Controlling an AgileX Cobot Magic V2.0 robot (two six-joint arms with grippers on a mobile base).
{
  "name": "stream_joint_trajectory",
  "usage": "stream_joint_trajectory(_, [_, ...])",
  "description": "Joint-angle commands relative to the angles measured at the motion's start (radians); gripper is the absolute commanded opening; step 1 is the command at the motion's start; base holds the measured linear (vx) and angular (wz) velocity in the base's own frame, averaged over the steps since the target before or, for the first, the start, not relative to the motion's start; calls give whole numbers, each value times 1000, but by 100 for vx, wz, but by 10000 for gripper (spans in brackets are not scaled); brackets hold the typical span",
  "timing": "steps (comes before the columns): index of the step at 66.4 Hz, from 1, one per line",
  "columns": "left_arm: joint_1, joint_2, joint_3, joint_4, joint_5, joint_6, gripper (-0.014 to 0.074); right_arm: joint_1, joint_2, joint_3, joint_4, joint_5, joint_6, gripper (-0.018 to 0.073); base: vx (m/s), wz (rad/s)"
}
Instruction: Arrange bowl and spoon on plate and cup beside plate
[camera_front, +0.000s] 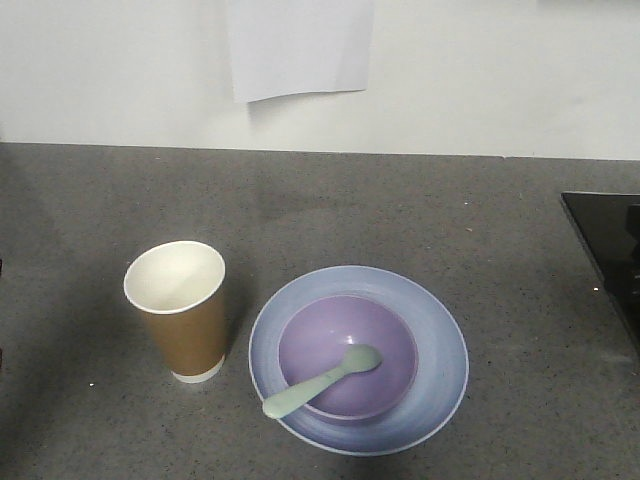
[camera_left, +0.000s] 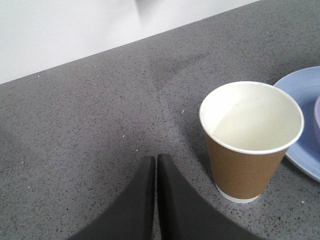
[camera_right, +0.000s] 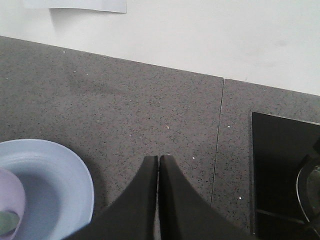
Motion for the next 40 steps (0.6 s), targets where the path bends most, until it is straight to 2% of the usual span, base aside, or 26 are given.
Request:
stream_joint_trajectory(1, [-8, -4, -26, -15, -67, 4, -8, -6, 1, -25, -9, -71, 1, -6, 0, 0])
stream_joint_trajectory(10, [-7, -24, 0, -15, -92, 2, -8, -6, 1, -25, -9, -71, 1, -6, 0, 0])
stream_joint_trajectory(14, [-7, -45, 56, -16, -156, 2, -8, -6, 1, -25, -9, -71, 1, -6, 0, 0])
stream_joint_trajectory(17, [-7, -66, 122, -18, -229, 2, -8, -6, 1, -25, -9, -70, 1, -6, 0, 0])
stream_joint_trajectory(29, [-7, -219, 460, -28, -682, 1, -8, -6, 1, -25, -9, -70, 1, -6, 0, 0])
stream_joint_trajectory(34, [-7, -279, 586, -28, -806, -11, -8, -6, 1, -25, -9, -70, 1, -6, 0, 0])
stream_joint_trajectory(40, [3, -361, 702, -46, -934, -65, -8, -6, 1, -25, -9, -70, 1, -6, 0, 0])
